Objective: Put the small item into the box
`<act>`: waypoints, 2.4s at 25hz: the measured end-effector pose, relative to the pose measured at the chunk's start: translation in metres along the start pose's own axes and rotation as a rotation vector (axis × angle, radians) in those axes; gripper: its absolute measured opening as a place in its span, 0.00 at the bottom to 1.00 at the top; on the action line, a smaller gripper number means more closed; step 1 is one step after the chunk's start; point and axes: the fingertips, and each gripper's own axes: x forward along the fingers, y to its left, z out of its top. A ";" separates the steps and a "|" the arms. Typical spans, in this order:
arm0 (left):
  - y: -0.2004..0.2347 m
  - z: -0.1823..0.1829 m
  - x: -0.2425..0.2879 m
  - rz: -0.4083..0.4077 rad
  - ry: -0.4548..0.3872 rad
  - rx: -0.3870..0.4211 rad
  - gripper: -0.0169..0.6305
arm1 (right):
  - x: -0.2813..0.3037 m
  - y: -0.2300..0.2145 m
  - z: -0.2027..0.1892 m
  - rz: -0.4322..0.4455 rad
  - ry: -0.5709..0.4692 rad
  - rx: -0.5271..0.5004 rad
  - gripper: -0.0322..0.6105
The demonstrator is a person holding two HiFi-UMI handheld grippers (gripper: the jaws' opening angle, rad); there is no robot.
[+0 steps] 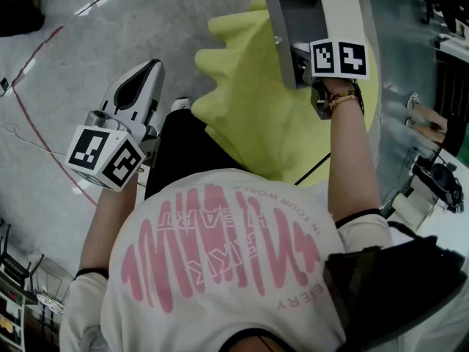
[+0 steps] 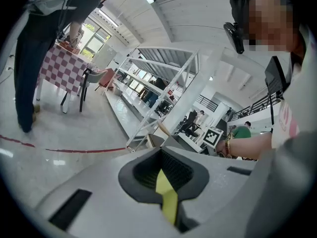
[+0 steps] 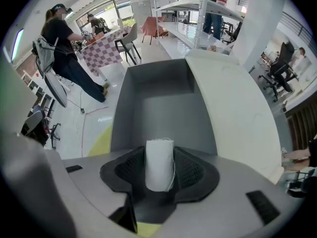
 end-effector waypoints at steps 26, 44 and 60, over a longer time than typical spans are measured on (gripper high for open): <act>0.006 0.013 -0.030 0.098 -0.089 0.036 0.04 | -0.002 0.004 -0.001 -0.001 -0.024 0.046 0.45; -0.020 0.022 -0.060 0.154 -0.161 0.076 0.04 | -0.033 -0.004 0.019 0.075 -0.271 0.230 0.44; -0.081 0.051 -0.102 0.210 -0.284 0.149 0.04 | -0.071 -0.011 0.007 0.308 -0.574 0.421 0.06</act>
